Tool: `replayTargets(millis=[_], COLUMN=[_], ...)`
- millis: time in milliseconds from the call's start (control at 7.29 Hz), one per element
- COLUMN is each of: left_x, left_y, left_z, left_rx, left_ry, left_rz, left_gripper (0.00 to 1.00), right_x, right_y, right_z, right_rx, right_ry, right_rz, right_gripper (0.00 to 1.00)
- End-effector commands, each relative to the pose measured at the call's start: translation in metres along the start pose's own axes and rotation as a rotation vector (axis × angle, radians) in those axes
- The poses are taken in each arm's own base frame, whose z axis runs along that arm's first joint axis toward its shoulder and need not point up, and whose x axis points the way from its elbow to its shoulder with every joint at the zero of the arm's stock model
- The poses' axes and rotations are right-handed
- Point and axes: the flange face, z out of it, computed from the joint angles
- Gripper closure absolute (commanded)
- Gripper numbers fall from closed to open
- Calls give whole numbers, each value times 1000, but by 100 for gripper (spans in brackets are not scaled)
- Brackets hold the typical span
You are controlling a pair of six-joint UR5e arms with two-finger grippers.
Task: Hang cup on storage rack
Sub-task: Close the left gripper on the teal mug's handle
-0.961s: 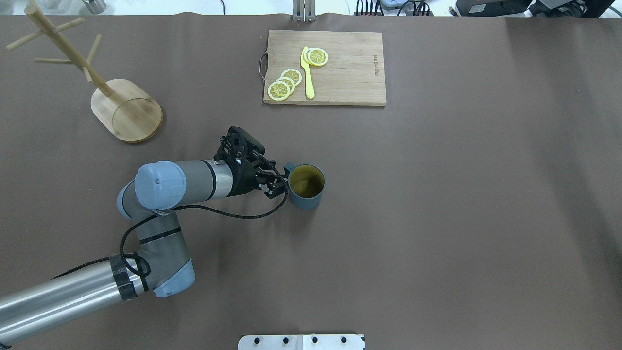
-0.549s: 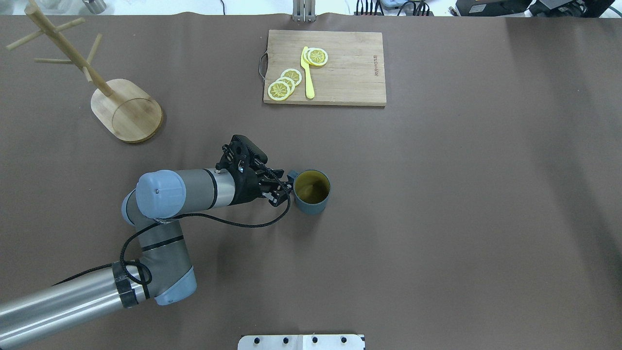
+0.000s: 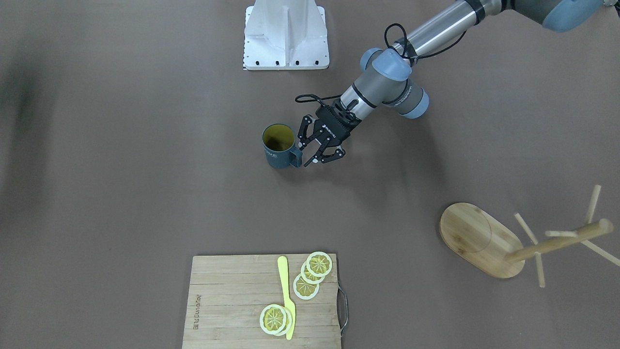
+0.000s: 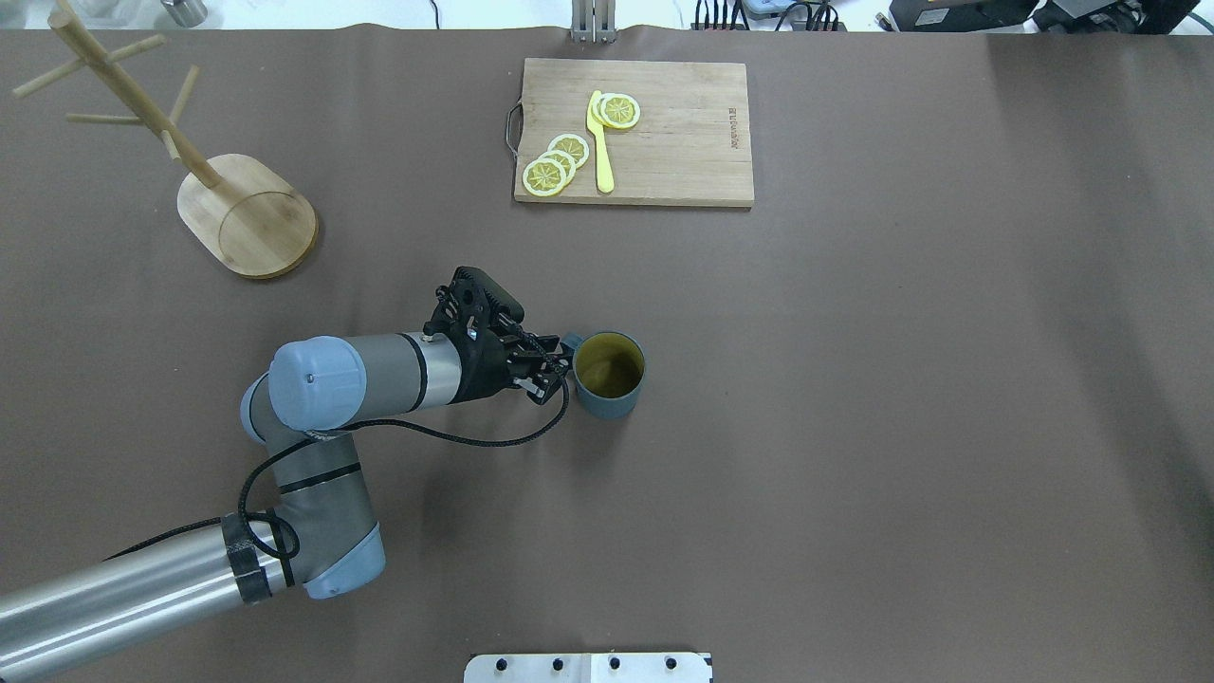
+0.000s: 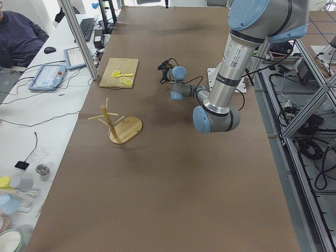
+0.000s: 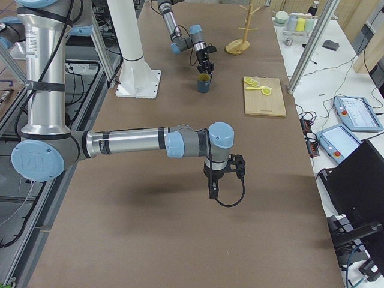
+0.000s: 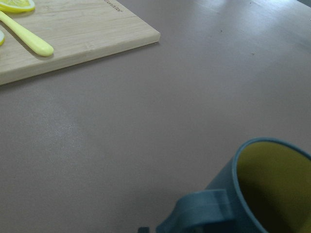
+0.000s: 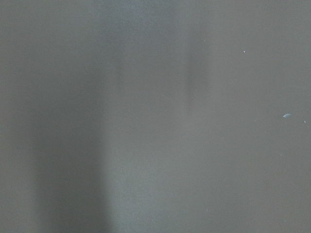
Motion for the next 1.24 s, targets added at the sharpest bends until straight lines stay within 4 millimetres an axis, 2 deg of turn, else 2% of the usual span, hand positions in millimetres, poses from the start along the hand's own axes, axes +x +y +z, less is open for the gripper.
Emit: replayTargets(millis=[0,137,549,686,961,1098], left_x=[0,0,5,5,2,-11], left_y=[-1,-1,-3,-4,-10,-23], left_z=[1,1,0,-2,-12,-20], left_rx=[0,2,23,34,85,125], left_ry=[-2,-1,14,23,57,57], left_rz=[-2,-2,-5,-10,-70,-74], left_gripper=[60,64,94,100,100,100], right_x=[0,1,1,1,0,0], right_y=[0,1,0,0,-1,-1], right_z=[0,1,1,1,0,0], right_rx=[-1,-2,-2,-2,-1,-1], right_ry=[0,0,0,2,2,2], right_rz=[-1,0,0,0,-1,-1], right_gripper=[0,0,0,0,0,0])
